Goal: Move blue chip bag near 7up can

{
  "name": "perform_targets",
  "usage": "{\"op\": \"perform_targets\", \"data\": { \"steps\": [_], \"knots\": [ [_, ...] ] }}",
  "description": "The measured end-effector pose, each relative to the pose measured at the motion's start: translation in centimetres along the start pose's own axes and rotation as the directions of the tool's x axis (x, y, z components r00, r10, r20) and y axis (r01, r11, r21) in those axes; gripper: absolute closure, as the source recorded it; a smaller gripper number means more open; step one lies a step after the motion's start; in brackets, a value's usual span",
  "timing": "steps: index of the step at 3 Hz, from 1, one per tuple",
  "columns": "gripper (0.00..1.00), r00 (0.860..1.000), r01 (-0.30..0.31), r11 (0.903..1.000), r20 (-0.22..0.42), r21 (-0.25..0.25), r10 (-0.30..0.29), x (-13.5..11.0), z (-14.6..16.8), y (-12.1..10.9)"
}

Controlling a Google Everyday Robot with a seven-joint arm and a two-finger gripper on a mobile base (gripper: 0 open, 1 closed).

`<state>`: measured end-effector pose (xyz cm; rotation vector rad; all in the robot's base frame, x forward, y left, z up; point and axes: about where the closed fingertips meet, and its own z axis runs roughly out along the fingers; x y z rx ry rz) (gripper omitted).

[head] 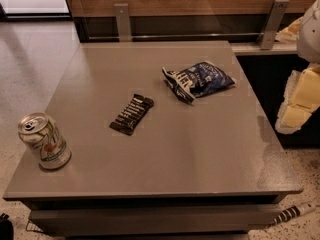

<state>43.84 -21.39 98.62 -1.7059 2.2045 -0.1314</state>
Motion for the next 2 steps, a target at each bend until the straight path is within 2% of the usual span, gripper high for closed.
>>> {"op": "perform_targets", "data": {
  "steps": [1,2],
  "knots": [
    [0.0,1.0,0.0,1.0,0.0,0.0,0.0,0.0,0.0,0.0],
    [0.0,0.999,-0.005,0.9996,0.044,0.026,0.004,-0.4,0.3,-1.6]
  ]
}}
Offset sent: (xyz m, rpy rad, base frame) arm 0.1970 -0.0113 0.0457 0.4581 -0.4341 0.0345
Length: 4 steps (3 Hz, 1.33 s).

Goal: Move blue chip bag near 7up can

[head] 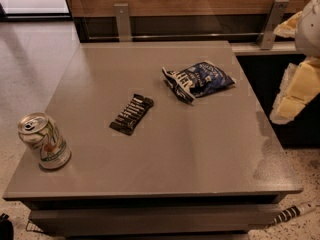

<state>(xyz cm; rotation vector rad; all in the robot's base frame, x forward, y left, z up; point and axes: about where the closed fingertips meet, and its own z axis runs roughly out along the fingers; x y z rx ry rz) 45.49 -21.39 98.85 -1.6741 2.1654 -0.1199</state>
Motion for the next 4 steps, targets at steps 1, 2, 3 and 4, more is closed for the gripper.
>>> {"op": "perform_targets", "data": {
  "steps": [1,2,3,4],
  "knots": [
    [0.0,0.961,-0.048,0.9902,0.278,0.131,0.01,-2.6,2.2,-9.5],
    [0.0,0.909,-0.101,0.9778,0.417,0.183,0.016,-4.4,3.5,-14.7],
    [0.0,0.87,-0.138,0.981,0.489,0.136,0.055,-5.6,7.0,-16.9],
    [0.0,0.872,-0.169,0.9836,0.474,0.062,0.12,-5.1,9.9,-16.7]
  ]
}}
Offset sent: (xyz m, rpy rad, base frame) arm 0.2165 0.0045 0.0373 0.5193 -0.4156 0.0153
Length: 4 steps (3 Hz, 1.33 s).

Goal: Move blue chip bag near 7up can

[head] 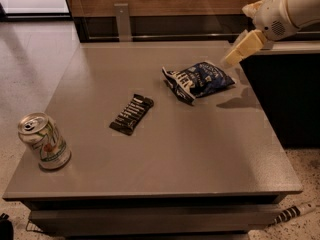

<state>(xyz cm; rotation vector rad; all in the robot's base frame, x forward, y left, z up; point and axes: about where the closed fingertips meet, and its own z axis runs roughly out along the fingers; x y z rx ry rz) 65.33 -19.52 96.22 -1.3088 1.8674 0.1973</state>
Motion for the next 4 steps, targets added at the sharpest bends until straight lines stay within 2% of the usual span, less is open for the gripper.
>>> {"op": "perform_targets", "data": {
  "steps": [1,3,4],
  "knots": [
    [0.0,1.0,0.0,1.0,0.0,0.0,0.0,0.0,0.0,0.0],
    [0.0,0.998,-0.057,0.9914,-0.045,-0.118,0.052,1.8,5.7,0.6],
    [0.0,0.996,-0.068,0.988,-0.069,-0.139,0.059,2.0,7.9,1.7]
  ]
}}
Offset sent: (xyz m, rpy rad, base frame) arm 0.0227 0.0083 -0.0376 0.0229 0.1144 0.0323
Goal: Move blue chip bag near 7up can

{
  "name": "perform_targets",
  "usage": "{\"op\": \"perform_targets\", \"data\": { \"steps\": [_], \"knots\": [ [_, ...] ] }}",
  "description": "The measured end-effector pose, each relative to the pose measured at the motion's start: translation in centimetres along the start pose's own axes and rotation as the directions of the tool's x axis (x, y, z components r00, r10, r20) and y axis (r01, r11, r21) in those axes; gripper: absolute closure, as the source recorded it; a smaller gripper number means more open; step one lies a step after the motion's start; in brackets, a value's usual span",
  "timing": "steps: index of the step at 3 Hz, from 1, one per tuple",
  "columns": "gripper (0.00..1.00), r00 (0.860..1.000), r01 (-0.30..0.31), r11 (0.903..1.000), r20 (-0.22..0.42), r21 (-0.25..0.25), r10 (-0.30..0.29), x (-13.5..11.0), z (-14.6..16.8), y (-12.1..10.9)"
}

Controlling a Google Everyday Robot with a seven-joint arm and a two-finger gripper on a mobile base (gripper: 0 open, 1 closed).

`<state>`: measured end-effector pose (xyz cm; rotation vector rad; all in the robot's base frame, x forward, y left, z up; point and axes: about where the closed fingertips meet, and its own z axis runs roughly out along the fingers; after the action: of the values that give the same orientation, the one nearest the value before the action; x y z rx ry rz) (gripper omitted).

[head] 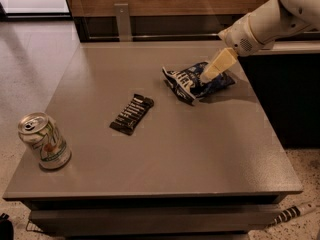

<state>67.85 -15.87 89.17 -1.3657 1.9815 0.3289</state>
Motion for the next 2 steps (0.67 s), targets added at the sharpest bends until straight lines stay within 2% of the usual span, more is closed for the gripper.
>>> {"op": "perform_targets", "data": {
  "steps": [2],
  "knots": [
    [0.0,1.0,-0.017,0.9987,-0.003,-0.048,0.017,1.1,5.1,3.8]
  ]
}}
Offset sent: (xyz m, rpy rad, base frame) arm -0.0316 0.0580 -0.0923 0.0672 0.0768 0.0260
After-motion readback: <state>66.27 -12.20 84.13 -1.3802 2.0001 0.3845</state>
